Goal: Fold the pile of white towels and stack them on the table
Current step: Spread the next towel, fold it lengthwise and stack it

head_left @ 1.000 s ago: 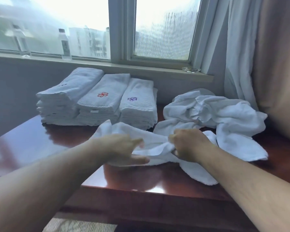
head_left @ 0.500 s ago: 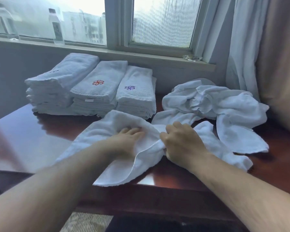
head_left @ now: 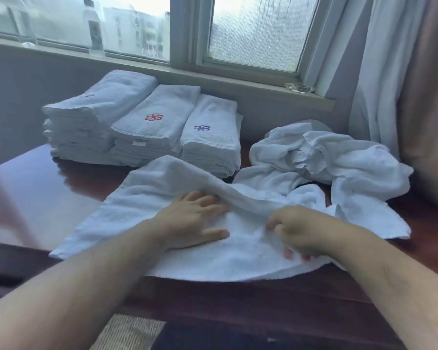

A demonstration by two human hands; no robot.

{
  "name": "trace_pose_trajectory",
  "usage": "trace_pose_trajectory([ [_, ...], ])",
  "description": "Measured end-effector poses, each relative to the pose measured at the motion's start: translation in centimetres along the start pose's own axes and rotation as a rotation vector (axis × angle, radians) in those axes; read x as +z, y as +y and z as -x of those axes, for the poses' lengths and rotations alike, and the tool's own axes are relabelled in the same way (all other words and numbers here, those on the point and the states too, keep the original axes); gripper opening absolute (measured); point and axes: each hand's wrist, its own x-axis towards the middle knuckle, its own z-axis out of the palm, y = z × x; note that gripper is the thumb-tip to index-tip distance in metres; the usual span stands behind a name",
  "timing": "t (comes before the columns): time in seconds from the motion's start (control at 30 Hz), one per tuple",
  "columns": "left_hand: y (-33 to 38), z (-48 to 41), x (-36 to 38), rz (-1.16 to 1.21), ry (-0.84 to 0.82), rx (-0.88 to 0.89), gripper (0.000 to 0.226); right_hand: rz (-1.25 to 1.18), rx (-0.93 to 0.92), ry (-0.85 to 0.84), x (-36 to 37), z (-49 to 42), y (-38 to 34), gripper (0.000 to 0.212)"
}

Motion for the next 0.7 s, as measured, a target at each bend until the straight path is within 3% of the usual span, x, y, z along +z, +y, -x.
trace_pose_trajectory([
  [0.07,0.1,0.1,0.1,-0.014,-0.069,-0.018,0.094,0.308,0.015,0.181,-0.3,-0.7,0.5,0.033],
  [0.13,0.2,0.1,0.0,0.006,-0.109,-0.035,0.096,0.391,-0.131,0.300,0.2,-1.5,1.0,0.031],
  [0.2,0.1,0.0,0.0,0.011,-0.119,-0.041,0.093,0.311,-0.104,0.223,0.1,-1.9,1.2,0.032],
  [0.33,0.3,-0.1,0.2,0.009,-0.119,-0.047,0.086,0.294,0.144,0.160,-1.3,-3.1,0.7,0.027],
  [0.57,0.5,-0.5,-0.5,0.065,-0.206,-0.075,0.110,0.394,0.346,-0.104,-2.5,-3.8,1.3,0.025],
  [0.6,0.5,-0.8,-0.5,0.053,-0.219,-0.071,0.111,0.403,0.397,-0.109,-2.4,-4.2,1.4,0.027],
  [0.7,0.4,-1.1,-0.2,0.042,-0.199,-0.065,0.096,0.315,0.509,-0.010,-1.0,-5.5,2.1,0.073],
])
